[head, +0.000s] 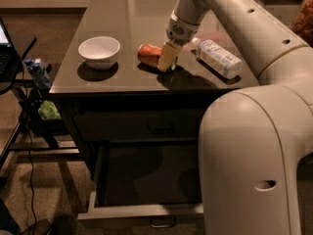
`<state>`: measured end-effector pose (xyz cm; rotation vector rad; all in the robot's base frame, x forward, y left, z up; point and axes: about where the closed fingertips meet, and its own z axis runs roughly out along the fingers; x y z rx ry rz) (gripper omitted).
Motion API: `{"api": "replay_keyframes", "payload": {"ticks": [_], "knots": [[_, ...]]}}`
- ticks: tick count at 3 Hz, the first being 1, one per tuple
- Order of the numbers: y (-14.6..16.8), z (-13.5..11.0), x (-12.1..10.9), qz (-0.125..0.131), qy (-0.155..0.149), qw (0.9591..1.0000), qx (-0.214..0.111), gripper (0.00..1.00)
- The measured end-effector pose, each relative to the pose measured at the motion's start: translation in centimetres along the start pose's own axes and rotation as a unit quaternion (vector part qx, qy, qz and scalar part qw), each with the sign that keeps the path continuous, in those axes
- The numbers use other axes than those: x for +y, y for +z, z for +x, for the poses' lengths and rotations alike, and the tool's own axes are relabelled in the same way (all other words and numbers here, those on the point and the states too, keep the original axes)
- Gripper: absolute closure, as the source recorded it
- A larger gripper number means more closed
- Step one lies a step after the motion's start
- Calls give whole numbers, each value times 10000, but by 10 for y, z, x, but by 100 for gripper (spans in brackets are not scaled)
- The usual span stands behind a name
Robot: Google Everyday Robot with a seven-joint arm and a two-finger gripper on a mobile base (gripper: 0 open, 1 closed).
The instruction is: Place coke can into middle drawer
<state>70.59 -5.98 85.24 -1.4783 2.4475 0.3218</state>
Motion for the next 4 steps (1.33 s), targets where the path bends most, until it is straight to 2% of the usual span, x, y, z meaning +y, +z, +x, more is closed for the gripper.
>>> {"api": "replay_keyframes", "payload": {"ticks": [1,2,3,4], "knots": [[-3,-1,4,38,50,10000,-51,100],[-14,10,34,61,182,9998,-46,100],[-14,10,34,61,182,9998,-46,100],[-13,-19,30,92,159,9998,-23,100]]}}
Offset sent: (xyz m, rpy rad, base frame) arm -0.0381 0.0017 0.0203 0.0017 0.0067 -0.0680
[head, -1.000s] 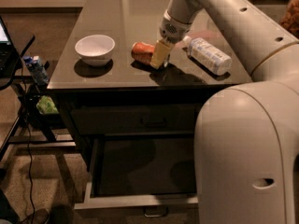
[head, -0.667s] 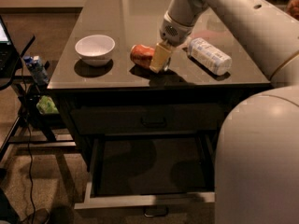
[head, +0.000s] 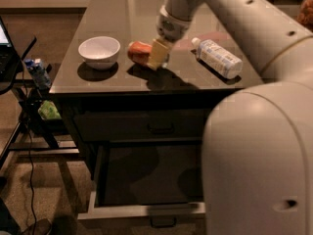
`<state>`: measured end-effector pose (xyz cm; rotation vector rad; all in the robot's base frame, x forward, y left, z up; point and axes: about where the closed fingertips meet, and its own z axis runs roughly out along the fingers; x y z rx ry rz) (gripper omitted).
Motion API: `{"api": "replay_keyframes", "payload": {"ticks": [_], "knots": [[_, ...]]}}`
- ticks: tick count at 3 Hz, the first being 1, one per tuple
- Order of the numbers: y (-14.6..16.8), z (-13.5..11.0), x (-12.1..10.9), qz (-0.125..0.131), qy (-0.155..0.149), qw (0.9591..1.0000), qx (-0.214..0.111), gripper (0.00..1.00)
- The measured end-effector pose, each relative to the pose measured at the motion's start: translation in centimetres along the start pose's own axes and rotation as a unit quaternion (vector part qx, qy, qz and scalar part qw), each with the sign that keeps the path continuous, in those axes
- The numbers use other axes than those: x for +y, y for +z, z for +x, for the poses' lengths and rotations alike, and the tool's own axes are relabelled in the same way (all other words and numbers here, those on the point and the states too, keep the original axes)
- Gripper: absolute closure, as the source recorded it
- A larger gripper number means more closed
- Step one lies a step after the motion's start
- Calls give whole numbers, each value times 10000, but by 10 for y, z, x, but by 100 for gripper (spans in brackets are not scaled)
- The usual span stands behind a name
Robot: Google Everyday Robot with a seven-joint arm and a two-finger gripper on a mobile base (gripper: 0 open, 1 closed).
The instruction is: Place coke can into middle drawer
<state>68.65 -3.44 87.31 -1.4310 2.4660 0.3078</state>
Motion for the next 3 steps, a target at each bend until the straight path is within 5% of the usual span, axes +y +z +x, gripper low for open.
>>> {"api": "replay_keyframes", "payload": {"ticks": [1,3], "knots": [[-6,-16,5,14,271,9996,33,100],[-82,19,34,354,523,9972,-404,100]]}}
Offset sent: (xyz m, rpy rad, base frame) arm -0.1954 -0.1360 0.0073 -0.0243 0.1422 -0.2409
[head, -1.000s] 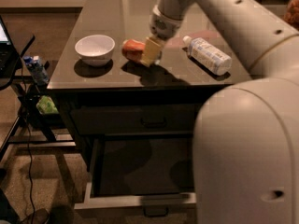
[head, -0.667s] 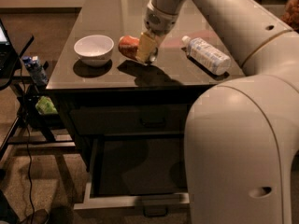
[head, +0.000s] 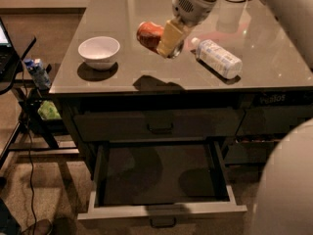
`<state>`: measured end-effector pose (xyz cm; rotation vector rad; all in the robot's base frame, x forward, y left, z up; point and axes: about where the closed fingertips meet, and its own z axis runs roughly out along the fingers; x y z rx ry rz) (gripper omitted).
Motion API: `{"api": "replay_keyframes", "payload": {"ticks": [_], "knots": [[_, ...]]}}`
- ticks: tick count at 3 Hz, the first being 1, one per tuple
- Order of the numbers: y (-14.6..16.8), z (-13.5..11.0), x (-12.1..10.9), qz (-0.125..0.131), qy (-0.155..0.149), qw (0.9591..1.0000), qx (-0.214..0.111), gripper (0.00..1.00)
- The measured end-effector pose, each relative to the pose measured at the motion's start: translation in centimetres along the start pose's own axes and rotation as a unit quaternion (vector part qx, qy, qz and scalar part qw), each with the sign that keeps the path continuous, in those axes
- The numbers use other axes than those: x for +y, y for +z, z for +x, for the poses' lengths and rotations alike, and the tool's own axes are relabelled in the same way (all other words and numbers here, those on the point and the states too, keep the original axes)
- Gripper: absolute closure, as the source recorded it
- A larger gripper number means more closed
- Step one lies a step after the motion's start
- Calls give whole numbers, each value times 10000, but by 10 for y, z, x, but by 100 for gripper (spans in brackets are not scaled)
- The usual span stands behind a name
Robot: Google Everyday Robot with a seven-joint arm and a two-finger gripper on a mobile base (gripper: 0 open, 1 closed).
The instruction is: Place coke can into middle drawer
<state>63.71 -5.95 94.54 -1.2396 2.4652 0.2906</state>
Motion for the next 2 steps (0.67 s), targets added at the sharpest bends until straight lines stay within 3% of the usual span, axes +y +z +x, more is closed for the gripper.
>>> {"api": "replay_keyframes", "payload": {"ticks": [1,2], "knots": [[4,-5,0,-13,-25,10000,-10,100],[-1,9,2,84,72,9999,-39,100]]}}
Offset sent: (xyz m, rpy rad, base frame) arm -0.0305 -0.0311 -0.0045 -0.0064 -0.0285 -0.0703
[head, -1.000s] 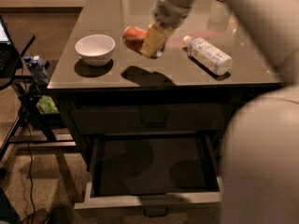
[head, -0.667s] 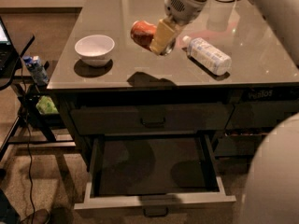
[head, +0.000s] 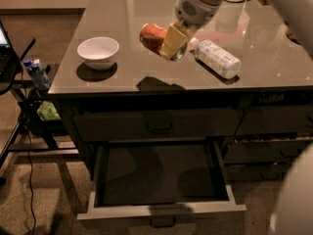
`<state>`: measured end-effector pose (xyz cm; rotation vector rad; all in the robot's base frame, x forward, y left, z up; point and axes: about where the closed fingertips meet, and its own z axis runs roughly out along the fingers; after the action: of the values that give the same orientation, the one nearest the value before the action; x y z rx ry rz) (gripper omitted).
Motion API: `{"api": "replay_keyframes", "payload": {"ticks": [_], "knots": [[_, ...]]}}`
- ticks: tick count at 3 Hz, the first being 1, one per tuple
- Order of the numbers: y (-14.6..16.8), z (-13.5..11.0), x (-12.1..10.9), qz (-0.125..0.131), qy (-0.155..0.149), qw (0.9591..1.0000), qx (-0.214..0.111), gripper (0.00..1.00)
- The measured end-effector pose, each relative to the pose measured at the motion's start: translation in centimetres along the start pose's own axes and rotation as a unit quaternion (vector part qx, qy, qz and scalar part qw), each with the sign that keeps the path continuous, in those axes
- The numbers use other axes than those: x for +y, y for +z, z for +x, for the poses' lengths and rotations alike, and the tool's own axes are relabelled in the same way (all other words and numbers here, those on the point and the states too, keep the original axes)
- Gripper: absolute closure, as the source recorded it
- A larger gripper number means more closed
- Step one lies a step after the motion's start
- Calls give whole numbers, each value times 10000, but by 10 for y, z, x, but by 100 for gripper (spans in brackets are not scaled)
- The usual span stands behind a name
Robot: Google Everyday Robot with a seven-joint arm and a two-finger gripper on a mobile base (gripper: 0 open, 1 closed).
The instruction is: Place coke can into middle drawer
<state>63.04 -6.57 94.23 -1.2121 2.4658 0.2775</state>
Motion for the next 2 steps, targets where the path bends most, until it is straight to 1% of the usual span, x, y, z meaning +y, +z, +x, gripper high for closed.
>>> {"api": "replay_keyframes", "payload": {"ticks": [1,2], "knots": [[-27,35,12,363,258,9989,-143,100],[-51,77,43,616,506,9966,-207,100]]}}
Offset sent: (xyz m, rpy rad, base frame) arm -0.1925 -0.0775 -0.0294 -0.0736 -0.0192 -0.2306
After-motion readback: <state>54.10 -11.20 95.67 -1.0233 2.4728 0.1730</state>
